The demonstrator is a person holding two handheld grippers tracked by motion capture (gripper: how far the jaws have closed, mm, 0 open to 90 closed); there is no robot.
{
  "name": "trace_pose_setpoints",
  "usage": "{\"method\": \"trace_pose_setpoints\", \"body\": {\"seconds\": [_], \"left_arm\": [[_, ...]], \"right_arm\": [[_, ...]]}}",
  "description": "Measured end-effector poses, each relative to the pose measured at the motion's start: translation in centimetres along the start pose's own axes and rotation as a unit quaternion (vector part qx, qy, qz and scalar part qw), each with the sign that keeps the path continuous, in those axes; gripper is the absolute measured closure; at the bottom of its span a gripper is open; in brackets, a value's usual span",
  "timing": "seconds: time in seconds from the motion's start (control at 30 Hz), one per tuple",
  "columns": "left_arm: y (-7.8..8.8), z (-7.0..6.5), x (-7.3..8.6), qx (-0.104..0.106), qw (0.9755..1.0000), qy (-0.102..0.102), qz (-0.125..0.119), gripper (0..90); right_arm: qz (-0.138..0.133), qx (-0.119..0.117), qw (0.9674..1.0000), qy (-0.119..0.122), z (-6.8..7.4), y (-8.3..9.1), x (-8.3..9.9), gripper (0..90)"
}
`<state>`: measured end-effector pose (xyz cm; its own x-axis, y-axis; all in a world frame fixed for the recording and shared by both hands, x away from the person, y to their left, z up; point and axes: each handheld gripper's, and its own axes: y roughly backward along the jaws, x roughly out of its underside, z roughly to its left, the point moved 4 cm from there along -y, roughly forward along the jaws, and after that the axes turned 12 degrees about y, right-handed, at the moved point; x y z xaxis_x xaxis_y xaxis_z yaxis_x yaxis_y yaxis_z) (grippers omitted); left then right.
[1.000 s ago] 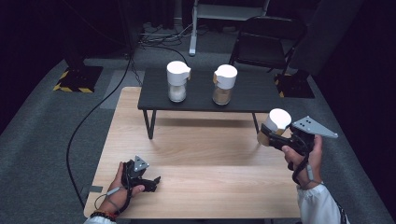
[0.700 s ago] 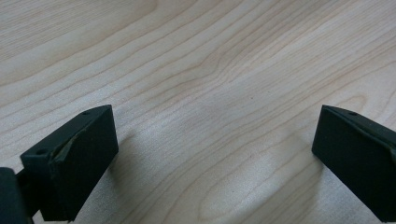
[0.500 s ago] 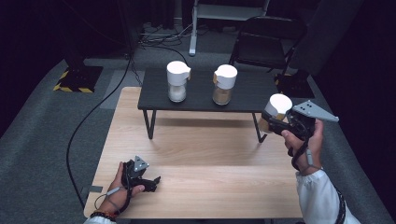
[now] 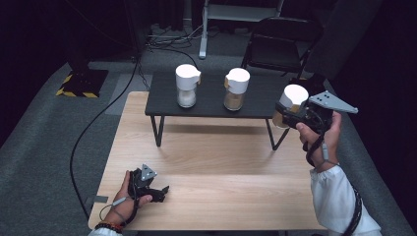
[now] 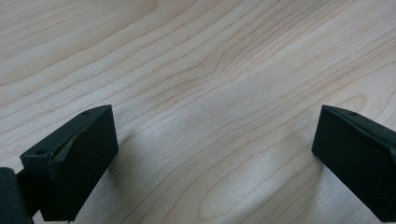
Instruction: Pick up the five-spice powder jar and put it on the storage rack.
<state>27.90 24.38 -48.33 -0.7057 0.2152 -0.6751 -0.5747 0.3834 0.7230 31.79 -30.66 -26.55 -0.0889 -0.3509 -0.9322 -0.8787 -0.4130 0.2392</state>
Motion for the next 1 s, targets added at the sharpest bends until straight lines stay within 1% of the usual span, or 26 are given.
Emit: {"method": "trace_pose_setpoints", "body": {"seconds": [0.03, 0.1, 0.17, 0.4, 0.67, 0.7, 1.0], "left_arm": [[0.0, 0.0, 0.0, 0.000, 1.0000, 0.000, 0.000, 0.1], [0.0, 0.0, 0.0, 0.000, 1.0000, 0.000, 0.000, 0.1], [0.0, 0.0, 0.0, 0.000, 1.0000, 0.000, 0.000, 0.1], [0.0, 0.0, 0.0, 0.000, 1.0000, 0.000, 0.000, 0.1], [0.0, 0.0, 0.0, 0.000, 1.0000, 0.000, 0.000, 0.1], [0.0, 0.0, 0.0, 0.000, 1.0000, 0.000, 0.000, 0.1], [0.0, 0.0, 0.0, 0.000, 1.0000, 0.000, 0.000, 0.1]], "right_arm": [[0.001, 0.001, 1.0000, 0.001, -0.1, -0.4, -0.3, 29.7], [0.001, 0.002, 1.0000, 0.001, -0.1, -0.6, -0.4, 29.6], [0.000, 0.003, 1.0000, 0.002, -0.2, -1.1, -0.6, 29.7], [-0.002, 0.007, 1.0000, 0.000, -0.5, -1.9, -1.4, 29.7], [-0.003, 0.010, 0.9999, -0.003, -0.5, -2.6, -1.9, 29.6], [-0.002, 0.011, 0.9999, -0.003, -0.5, -3.0, -2.0, 29.7], [0.000, 0.015, 0.9999, -0.005, -0.5, -4.0, -2.3, 29.6]]}}
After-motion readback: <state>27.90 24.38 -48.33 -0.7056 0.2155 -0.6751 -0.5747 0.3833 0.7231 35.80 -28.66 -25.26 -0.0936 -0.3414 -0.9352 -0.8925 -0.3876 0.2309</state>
